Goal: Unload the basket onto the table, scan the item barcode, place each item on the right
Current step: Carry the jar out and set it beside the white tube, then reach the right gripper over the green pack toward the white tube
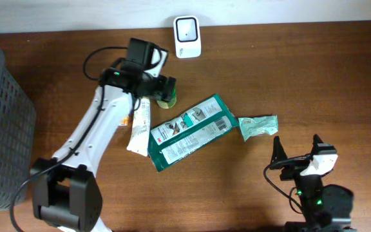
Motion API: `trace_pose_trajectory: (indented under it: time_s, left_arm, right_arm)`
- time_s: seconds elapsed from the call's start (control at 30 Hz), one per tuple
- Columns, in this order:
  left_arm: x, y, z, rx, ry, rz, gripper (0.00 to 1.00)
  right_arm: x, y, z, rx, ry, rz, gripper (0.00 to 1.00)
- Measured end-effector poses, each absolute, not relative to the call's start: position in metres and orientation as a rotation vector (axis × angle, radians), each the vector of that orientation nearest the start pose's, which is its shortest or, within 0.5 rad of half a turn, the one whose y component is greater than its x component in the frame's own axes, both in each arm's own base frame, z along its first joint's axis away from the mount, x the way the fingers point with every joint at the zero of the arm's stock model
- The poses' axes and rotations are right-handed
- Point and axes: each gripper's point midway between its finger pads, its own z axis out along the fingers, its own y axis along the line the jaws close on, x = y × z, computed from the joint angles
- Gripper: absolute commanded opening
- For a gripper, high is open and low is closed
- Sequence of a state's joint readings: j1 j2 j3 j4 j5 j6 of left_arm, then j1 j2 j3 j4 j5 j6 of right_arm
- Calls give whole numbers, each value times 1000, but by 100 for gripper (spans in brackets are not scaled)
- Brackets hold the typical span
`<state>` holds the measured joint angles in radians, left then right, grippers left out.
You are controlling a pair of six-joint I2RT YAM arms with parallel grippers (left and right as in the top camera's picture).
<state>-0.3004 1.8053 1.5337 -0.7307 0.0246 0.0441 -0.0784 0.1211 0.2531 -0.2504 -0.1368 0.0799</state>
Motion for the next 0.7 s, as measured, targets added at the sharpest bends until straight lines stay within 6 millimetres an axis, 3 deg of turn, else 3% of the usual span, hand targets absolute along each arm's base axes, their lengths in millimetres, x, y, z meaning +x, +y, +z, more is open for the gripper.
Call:
trace_pose_trajectory:
  time_s: [0.23,0.43,0.67,0.7]
  left_arm:
    - [444,-90,168,306,2611,-175,99]
    - [444,-56,171,203,2635,-172,99]
    - [439,-20,167,93,2674,-151,99]
    - [437,-17,166,86,2681,-150,99]
  right_arm:
    - [260,30,242,-46,1933,289,98]
    - [289,49,242,-34,2287,499,98]
    - [321,72,235,-56,2409,739,99]
    - [322,76,231,-61,2419,785,92]
